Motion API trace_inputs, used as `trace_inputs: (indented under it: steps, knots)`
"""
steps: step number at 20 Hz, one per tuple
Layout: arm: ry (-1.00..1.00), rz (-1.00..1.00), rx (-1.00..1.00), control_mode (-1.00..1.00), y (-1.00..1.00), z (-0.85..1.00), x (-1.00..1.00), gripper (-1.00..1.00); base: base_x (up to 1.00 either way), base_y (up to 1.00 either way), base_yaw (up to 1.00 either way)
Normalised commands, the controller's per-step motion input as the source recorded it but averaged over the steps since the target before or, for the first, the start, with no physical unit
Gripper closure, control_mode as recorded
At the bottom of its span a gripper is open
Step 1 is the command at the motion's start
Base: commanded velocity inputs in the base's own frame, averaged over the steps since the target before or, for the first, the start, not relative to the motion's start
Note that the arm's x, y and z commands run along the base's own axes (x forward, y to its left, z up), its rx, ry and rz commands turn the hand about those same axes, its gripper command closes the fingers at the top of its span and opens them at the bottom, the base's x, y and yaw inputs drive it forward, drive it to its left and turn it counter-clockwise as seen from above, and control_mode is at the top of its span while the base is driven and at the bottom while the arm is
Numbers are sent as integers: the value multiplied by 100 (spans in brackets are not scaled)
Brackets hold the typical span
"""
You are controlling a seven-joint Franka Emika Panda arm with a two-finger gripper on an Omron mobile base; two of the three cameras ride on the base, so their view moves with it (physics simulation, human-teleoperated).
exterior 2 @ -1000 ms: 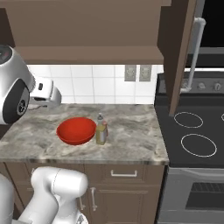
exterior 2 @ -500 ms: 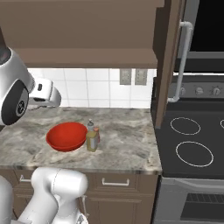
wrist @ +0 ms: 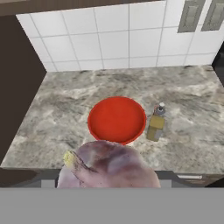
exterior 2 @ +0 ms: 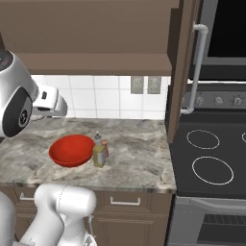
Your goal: Retrieve the bottle and the shaker from the cabinet and place them next to the mixing bowl on the counter. Then add garlic from the fridge to the mixing bowl.
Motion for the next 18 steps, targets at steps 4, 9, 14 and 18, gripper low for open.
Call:
trace_inputs:
  steps: [4, 9, 14, 18]
  knots:
    - [0, 0, 0, 100, 0, 0, 0, 100, 0, 0, 0]
    - [9, 0, 0, -100, 0, 0, 9, 100, 0, 0, 0]
    - [38, 0, 0, -100, 0, 0, 33, 100, 0, 0, 0]
    - [31, 1, 0, -100, 0, -5, 23, 100, 0, 0, 0]
